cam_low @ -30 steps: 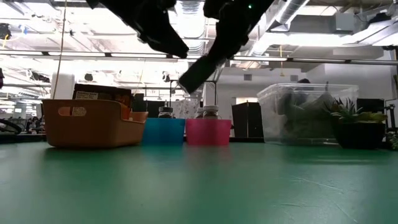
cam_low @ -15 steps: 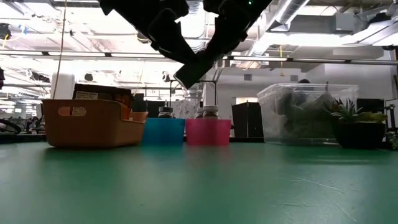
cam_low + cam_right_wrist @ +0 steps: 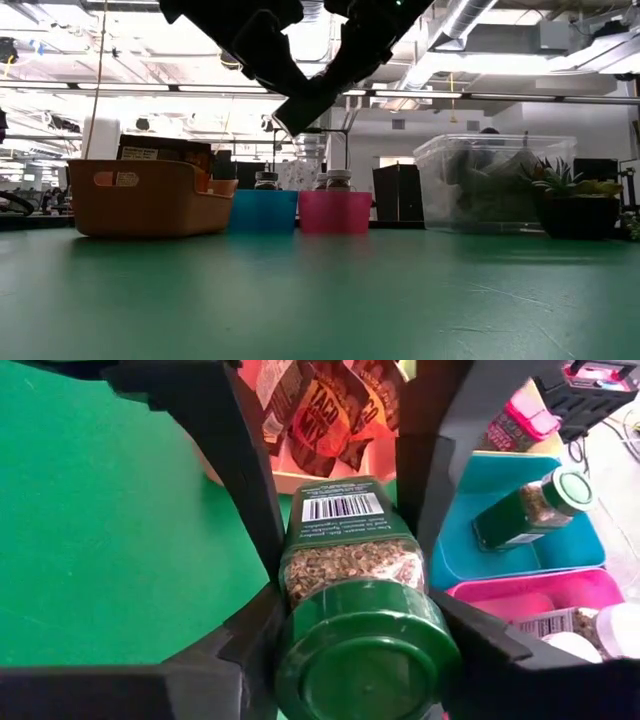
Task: Sort spices by type
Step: Put the green seasoning bottle into the blue bin
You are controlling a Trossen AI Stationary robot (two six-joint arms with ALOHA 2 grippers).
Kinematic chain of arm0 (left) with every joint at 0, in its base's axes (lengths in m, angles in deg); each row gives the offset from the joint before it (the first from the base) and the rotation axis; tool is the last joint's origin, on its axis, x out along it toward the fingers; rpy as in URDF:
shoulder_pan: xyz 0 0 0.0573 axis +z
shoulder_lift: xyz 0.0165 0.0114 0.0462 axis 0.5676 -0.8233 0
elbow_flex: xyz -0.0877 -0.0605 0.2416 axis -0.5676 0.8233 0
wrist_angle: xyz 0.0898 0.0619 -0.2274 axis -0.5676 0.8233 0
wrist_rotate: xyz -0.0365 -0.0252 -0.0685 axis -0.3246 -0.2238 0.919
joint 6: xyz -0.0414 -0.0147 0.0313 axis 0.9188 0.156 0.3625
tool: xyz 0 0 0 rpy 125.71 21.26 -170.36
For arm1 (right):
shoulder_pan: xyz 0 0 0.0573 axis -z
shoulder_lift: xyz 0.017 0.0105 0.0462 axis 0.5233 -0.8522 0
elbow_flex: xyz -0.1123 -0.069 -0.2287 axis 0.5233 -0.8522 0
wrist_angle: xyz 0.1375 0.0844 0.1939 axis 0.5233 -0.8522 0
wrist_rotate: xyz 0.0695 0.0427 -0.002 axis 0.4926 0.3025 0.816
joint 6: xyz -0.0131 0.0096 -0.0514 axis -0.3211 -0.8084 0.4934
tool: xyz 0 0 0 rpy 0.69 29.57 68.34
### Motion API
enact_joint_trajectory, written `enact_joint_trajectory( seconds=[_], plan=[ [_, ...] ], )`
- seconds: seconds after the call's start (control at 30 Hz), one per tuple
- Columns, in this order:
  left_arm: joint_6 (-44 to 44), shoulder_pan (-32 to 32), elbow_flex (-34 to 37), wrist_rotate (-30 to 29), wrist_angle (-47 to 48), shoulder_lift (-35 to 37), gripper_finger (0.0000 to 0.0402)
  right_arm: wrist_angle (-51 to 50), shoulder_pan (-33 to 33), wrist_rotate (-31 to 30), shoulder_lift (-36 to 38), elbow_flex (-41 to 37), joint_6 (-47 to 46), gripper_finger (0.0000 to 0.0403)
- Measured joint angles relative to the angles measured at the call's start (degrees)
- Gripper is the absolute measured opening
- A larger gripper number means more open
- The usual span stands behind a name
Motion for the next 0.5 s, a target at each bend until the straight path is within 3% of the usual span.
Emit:
enact_joint_trajectory(
  seconds=[0.5],
  plan=[
    [-2.6,1.73,0.82,0.8,-1.05,0.33,0.0193,-6.15,-0.06,0.0,5.2,0.02,-1.25,0.0329]
  ],
)
